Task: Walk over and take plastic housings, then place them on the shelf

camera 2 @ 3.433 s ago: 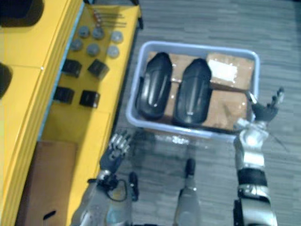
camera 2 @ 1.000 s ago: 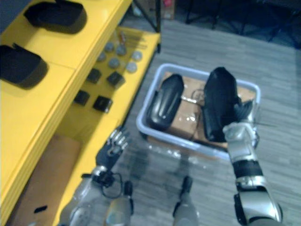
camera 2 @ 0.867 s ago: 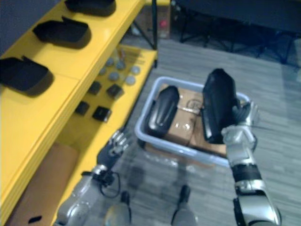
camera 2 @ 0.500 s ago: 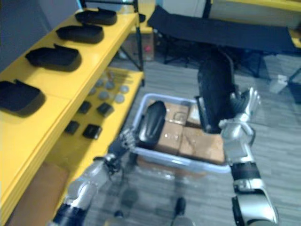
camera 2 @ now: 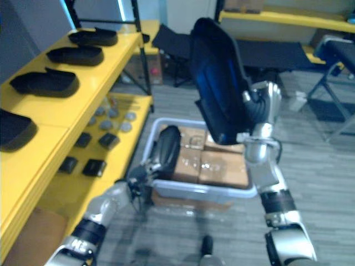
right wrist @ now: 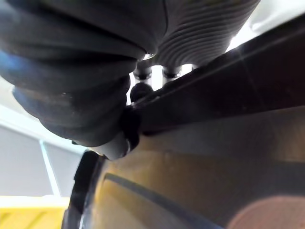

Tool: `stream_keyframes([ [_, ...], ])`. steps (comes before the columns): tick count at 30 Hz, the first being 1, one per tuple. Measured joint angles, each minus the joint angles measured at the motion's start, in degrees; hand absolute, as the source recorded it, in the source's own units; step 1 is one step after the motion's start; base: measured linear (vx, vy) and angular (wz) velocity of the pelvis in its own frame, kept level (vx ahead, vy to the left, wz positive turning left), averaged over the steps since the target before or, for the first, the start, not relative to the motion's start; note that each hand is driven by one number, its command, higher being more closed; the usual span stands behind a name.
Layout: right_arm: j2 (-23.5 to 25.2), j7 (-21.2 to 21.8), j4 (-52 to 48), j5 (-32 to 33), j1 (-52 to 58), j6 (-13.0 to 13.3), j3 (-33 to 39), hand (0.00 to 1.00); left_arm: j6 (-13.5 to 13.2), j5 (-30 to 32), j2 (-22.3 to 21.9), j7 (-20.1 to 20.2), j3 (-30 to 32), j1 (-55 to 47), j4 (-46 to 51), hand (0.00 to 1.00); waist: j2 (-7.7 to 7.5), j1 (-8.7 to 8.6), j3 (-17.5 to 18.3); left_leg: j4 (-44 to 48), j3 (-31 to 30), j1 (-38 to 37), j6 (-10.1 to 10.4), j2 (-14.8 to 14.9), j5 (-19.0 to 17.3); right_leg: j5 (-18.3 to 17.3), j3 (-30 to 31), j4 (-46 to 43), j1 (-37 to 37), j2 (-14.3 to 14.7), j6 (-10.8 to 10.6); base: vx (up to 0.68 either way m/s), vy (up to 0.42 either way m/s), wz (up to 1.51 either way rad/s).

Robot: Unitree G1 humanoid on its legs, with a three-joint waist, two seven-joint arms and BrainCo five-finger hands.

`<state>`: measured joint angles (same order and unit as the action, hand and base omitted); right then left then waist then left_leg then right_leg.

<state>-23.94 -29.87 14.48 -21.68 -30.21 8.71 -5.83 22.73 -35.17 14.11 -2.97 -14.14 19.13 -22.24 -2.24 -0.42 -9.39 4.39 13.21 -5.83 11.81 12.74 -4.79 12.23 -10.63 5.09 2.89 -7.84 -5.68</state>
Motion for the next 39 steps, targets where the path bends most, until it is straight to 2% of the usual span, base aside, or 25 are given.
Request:
stream_keyframes([
  [4,1.02,1.25,0.5,-0.02,0.79,-0.01,-2.95,1.0,-0.27,-0.5,-1.37,-0.82,-0.81,1.58,-0.75,0.0,0.15,-0.22,0.09,-0.15,-0.02,-0.04,-0.01,0.0,0.01,0.47,-0.13,0.0,0.02,0.02,0.07,0.02,0.003,0.0],
  [13,4.98,2.25,5.95,-0.64,1.32,0.02,-7.81,1.0,-4.25,-2.71,-1.71,-1.95,-1.87,4.68,-1.38,0.0,0.19,-0.2,0.11,-0.02,-0.26,-0.06,-0.15,-0.36,-0.04,0.94,-0.18,-0.02,-0.21,-0.37,-0.25,0.01,0.002,0.0],
  [17,6.5,2.6,8.7,-1.15,1.33,0.02,-10.26,1.0,-5.83,-3.21,-3.71,-1.93,-3.0,4.69,-1.75,0.0,0.35,0.24,0.21,0.25,-0.42,-0.05,-0.24,-0.55,-0.08,0.93,-0.24,0.0,-0.37,-0.6,-0.28,-0.03,0.001,0.0],
  [24,7.44,2.57,11.11,-1.15,1.32,0.39,-12.51,1.0,-7.87,-3.22,-5.81,-1.99,-5.25,4.69,-1.75,0.0,1.62,0.98,0.95,0.21,-0.82,0.02,-0.23,-0.65,-0.09,0.53,-0.61,0.0,-0.5,-0.75,-0.31,0.0,0.0,0.01],
  [31,9.35,2.35,12.44,-0.93,0.4,0.57,-14.47,1.0,-8.25,-2.51,-6.8,-2.56,-8.49,4.67,-1.81,0.0,1.6,1.51,0.96,0.16,-1.69,0.24,-0.24,-0.63,-0.09,0.48,-1.71,0.0,-0.97,-0.86,-0.36,0.01,0.001,0.07],
  [39,11.6,2.19,13.65,0.81,-0.02,1.27,-15.82,1.0,-11.32,-2.92,-9.41,-6.03,-12.15,3.14,-4.64,0.0,1.34,2.65,1.04,0.14,-1.75,0.31,-0.34,-0.65,-0.15,0.5,-1.77,-0.03,-1.01,-0.86,-0.39,0.0,0.0,0.0],
])
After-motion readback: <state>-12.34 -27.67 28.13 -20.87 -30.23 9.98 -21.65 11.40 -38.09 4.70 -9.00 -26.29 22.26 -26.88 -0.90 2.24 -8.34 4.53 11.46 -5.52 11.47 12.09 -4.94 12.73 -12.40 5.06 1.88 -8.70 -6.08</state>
